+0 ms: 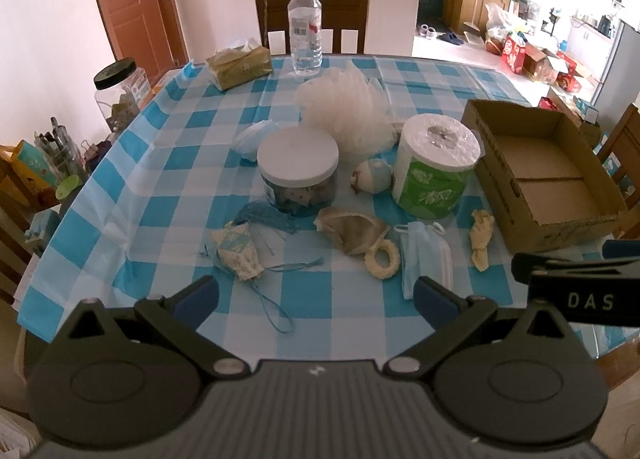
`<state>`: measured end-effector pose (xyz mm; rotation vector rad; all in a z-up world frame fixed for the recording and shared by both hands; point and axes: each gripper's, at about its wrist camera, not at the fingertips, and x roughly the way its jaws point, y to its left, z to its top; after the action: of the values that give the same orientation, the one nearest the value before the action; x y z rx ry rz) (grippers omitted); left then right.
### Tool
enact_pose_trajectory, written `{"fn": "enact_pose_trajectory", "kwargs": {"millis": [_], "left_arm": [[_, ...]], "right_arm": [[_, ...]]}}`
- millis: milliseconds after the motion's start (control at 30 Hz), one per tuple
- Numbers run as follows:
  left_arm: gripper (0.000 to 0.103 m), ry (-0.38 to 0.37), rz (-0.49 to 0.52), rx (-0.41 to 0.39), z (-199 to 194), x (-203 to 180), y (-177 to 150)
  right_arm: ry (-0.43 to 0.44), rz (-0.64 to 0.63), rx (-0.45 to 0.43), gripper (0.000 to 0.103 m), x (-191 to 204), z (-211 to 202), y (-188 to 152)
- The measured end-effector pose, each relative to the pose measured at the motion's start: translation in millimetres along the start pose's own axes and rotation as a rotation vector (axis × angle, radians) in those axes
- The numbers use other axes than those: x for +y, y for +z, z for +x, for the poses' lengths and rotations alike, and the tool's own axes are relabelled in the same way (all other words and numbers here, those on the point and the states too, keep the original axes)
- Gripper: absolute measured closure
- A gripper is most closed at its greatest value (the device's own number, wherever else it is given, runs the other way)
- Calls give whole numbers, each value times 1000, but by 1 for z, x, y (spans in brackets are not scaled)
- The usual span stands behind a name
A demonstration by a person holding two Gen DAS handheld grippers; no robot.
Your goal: Organize soft objects
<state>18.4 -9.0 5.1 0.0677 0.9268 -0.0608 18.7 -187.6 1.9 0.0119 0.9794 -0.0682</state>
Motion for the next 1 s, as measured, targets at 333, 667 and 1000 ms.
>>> {"fn": "enact_pose_trajectory", "kwargs": {"millis": [333, 667, 1000], "left_arm": [[1, -4, 4, -3, 0, 3, 6], [1, -8, 12, -7, 2, 0, 6], [1, -18, 22, -19, 4, 1, 5]], "right_arm": [[-5, -2, -4, 0, 2, 0, 2], [-8, 2, -4, 0, 1, 1, 3], [-11, 0, -8, 0, 1, 2, 4]]}}
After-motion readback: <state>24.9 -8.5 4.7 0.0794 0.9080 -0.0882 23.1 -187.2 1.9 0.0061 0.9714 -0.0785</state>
